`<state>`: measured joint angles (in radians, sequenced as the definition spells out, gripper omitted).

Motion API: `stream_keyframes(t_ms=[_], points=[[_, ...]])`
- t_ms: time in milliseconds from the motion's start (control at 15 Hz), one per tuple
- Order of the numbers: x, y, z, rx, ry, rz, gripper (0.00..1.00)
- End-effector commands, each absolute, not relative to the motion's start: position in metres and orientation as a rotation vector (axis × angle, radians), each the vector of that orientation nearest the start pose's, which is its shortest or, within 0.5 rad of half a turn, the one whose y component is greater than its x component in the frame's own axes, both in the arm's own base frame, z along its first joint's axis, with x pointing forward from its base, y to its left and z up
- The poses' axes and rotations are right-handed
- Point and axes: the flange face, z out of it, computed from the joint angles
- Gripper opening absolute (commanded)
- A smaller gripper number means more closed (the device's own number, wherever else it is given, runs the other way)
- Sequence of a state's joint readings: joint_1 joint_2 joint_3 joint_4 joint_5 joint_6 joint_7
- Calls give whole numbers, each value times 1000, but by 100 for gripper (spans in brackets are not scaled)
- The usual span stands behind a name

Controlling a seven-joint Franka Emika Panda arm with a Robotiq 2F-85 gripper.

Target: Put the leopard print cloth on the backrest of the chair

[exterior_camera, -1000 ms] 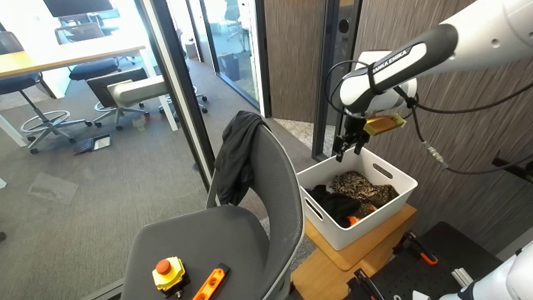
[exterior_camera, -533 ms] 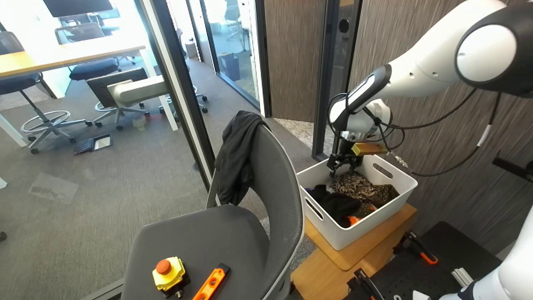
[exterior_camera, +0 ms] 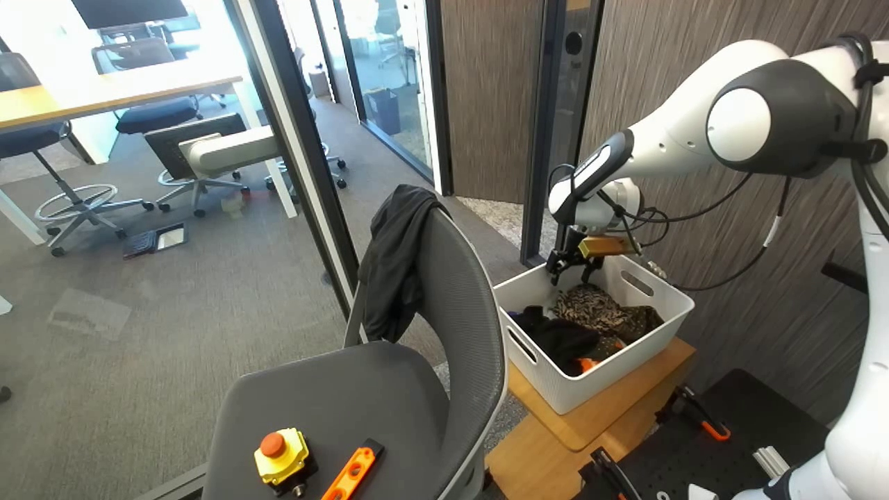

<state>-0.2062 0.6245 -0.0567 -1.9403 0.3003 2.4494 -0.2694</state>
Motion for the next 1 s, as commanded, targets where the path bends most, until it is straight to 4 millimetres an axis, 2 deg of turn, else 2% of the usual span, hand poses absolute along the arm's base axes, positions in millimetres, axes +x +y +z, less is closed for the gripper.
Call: stream_keyframes(t_ms=[0, 133, 933], points=[[581, -159, 151, -2944, 221, 257, 100], [577, -160, 148, -2928, 193, 312, 100], [575, -158, 111, -2891, 183, 327, 100]])
